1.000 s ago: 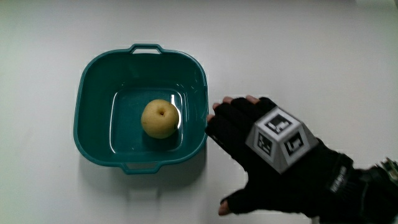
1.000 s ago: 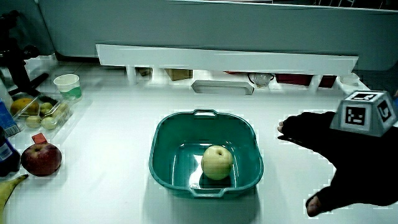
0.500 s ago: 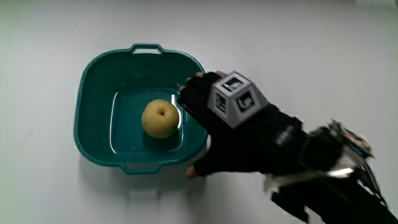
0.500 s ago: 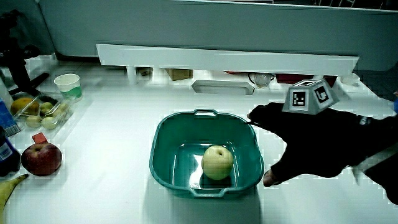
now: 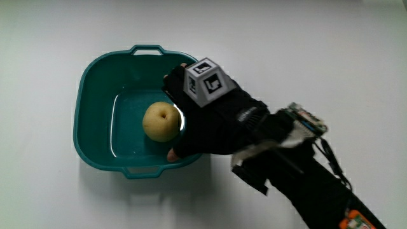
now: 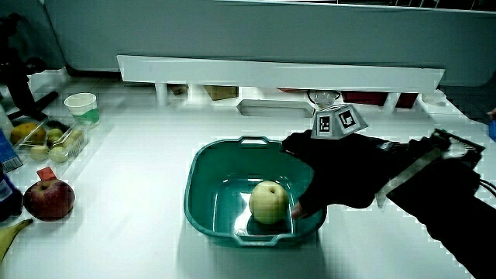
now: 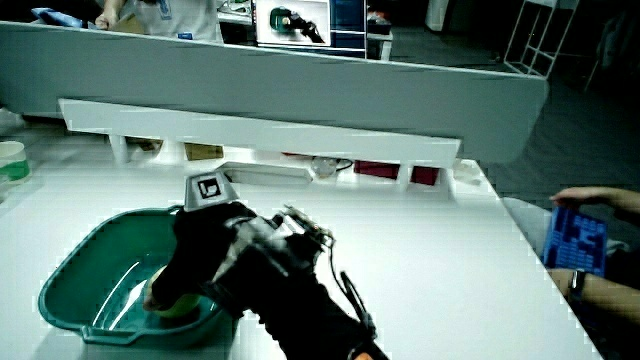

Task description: Pick pear from plate

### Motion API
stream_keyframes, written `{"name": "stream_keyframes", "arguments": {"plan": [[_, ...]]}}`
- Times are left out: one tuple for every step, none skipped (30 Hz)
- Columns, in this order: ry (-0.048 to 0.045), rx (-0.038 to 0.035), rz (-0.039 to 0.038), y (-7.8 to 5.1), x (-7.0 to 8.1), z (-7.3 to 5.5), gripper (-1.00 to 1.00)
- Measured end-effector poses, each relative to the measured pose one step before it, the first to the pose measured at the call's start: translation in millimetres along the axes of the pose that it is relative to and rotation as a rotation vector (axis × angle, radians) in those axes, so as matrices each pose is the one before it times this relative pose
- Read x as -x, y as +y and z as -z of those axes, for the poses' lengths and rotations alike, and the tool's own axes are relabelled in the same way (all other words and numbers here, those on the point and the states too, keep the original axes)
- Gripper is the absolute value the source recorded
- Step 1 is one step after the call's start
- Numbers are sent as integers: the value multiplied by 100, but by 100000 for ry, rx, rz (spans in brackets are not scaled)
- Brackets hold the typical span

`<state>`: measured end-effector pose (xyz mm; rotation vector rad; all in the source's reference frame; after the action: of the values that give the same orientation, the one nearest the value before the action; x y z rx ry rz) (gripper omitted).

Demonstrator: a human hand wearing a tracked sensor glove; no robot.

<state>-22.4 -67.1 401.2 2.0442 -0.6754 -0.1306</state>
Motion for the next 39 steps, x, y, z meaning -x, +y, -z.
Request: {"name": "stream_keyframes", "arguments": {"plan": [[-3618, -8191, 7556, 109, 109, -217, 0], [2449, 3116, -5208, 180, 215, -7, 0], [1492, -451, -3772, 215, 184, 11, 0], [-386, 1352, 1175, 405, 27, 190, 0], [290, 442, -996, 351, 42, 142, 0], [149, 188, 1513, 359, -60, 130, 0], [227, 529, 553, 307, 2, 103, 0], [396, -159, -1058, 185, 64, 48, 0], [564, 2578, 264, 535, -33, 262, 0], [-1014, -1508, 1920, 217, 24, 26, 0], [576, -129, -791, 212, 74, 36, 0], [602, -339, -65, 213, 61, 34, 0], [-106, 2299, 531, 357, 37, 141, 0], [50, -1862, 254, 90, 71, -28, 0], [628, 1154, -736, 266, 72, 111, 0], [-584, -892, -440, 155, 131, 43, 0], [11, 620, -623, 30, 161, 12, 0], [159, 1136, 846, 408, 22, 211, 0], [53, 1759, -441, 216, 38, 135, 0], [128, -1632, -281, -10, 33, -4, 0], [-677, 1579, 1424, 215, -58, 146, 0], [730, -344, -1131, 76, -24, 61, 0], [-224, 82, 928, 42, -47, 51, 0], [-224, -316, 1003, 107, -65, 39, 0], [704, 1344, -1662, 54, -33, 38, 0], [-418, -1177, 120, -166, 17, -61, 0], [390, -1036, 273, 35, -34, 19, 0], [70, 254, 341, 160, -58, 62, 0], [651, 344, -1757, -68, 3, -31, 0], [-775, -2797, 952, -38, -27, -30, 0], [471, -313, -880, -79, -5, -13, 0], [881, -592, -1376, -81, 3, -57, 0], [-94, 724, -148, 81, -13, 48, 4], [-841, -1031, 1291, -25, 10, -45, 7], [51, 36, -245, 78, 10, 0, 11], [717, -361, -1233, -134, 24, -93, 14], [226, 463, 176, 102, -50, 85, 18], [552, -1276, -229, 28, -41, 35, 21], [860, 650, -1605, 50, -7, 68, 25]]}}
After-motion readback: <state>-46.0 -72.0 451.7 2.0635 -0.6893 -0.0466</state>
